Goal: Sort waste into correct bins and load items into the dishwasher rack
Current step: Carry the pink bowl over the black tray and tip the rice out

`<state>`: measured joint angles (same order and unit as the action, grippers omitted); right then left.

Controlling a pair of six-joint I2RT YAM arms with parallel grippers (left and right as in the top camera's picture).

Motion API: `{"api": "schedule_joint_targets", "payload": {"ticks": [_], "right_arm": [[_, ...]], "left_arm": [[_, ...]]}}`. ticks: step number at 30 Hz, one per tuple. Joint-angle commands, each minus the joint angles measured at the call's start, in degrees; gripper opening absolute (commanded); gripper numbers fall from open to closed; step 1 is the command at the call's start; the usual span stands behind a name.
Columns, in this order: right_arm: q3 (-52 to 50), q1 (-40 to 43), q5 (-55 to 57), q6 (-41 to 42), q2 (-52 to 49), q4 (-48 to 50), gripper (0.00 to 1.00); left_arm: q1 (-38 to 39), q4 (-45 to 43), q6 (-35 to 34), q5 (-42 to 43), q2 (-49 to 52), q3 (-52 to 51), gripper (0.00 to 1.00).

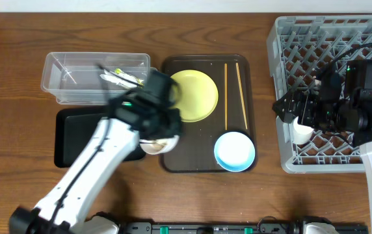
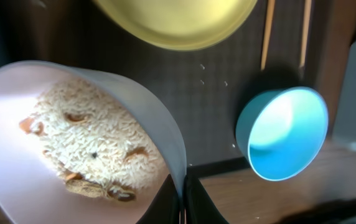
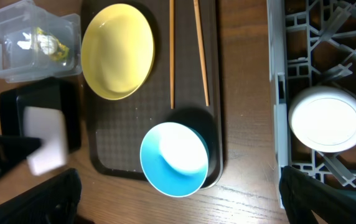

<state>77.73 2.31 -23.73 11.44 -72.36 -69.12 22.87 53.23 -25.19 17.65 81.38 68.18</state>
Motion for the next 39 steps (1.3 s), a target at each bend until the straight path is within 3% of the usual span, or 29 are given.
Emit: {"api": "schedule_joint_targets", "payload": {"ticks": [1,10,14,24,30,39], "right_arm": [[0.1,-0.9,-0.1,-0.8,0.0,0.2,0.99],[0.1,-0.9,-0.1,-0.8,0.0,0.0,0.99],[0.1,-0.9,-0.1,-0.8,0.0,0.1,0.99],[0.1,-0.9,-0.1,-0.8,0.0,-0.1,0.99],[0.1,-0.9,-0.1,-0.8,0.0,-0.1,0.99],[0.1,-0.9,-0.1,-0.8,0.0,0.1,0.99]], "left_arm": [[-10.0,0.8,8.8,13.5,-2.2,1.2,0.06],[-37.4,1.6,26.4,52.9,1.7,-4.9,0.06],[-45.6,1.6,32.1,65.1,5.2,-8.8,0.06],[-54.1,0.8,36.1,70.6,13.5,-12.9,0.06],[-56.1,-4.3,34.5,71.2,13.8,-12.9,0.06],[-56.5,-1.5,36.1,70.7,13.9,-13.0,0.06]]}}
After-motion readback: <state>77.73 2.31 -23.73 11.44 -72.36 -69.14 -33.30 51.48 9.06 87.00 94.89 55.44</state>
